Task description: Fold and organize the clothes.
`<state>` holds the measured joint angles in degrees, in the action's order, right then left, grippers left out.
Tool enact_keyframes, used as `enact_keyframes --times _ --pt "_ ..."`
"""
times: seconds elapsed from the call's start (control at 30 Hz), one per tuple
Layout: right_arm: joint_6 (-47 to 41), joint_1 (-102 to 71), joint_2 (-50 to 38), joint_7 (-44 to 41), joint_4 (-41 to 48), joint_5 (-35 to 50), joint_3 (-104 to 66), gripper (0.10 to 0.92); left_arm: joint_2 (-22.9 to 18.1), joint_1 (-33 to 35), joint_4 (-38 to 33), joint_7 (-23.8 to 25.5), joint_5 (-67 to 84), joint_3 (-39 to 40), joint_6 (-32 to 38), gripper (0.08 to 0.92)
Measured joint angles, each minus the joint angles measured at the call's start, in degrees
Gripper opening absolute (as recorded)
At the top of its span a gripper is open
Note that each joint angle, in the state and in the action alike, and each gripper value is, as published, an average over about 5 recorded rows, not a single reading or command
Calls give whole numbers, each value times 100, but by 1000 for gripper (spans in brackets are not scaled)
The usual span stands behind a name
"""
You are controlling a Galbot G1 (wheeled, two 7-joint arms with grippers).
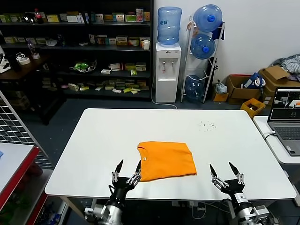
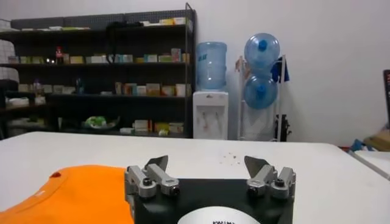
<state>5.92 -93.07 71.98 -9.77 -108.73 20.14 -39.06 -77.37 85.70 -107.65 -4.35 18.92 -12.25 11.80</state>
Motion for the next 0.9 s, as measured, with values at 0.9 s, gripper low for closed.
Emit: enact_keyframes --times 0.9 --pt "1692 -341 1198 -564 216 -942 -464 823 -1114 1433 -181 1058 -1412 -1047 1703 823"
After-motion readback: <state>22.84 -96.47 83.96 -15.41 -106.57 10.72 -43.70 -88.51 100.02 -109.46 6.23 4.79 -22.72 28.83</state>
